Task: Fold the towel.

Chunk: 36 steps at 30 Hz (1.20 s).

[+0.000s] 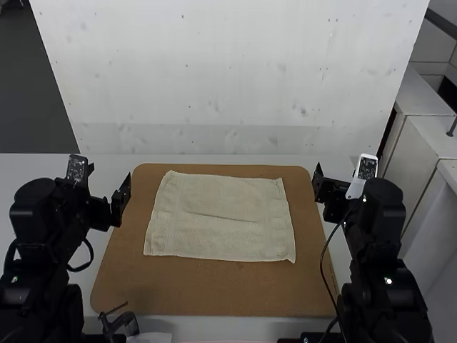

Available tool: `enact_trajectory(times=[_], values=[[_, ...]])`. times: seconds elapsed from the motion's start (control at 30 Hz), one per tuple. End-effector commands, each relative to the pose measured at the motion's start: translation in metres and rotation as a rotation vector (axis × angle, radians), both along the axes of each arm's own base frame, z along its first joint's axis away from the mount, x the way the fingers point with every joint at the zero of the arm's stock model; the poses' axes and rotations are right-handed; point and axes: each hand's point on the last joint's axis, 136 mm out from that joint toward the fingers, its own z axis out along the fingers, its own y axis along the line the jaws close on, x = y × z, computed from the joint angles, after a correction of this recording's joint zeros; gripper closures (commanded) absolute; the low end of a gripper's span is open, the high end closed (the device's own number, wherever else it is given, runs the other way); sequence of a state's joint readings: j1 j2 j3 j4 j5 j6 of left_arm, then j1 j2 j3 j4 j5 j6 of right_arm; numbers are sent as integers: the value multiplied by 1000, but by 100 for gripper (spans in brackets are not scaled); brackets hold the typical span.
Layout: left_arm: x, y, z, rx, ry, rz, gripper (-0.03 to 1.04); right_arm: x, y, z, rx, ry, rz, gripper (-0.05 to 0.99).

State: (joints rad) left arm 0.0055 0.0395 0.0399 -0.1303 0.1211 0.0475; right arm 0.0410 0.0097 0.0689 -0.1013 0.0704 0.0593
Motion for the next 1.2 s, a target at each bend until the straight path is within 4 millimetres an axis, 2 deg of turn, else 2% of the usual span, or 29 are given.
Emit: enact_trajectory(times=[0.0,0.63,0.8,1.0,1.17], values=[[-1,11,15,-4,-54,70,4,-1,12,5,-22,-19,71,-2],[-1,13,15,-3,-52,81,4,0,7,4,-27,-16,44,-3],[-1,23,14,5,-53,140,4,0,2,4,-33,-17,14,-3],[-6,22,36,0,-63,135,4,-1,10,7,-30,-7,60,-2],[0,15,34,-17,44,106,4,4,15,17,-25,70,85,-2]])
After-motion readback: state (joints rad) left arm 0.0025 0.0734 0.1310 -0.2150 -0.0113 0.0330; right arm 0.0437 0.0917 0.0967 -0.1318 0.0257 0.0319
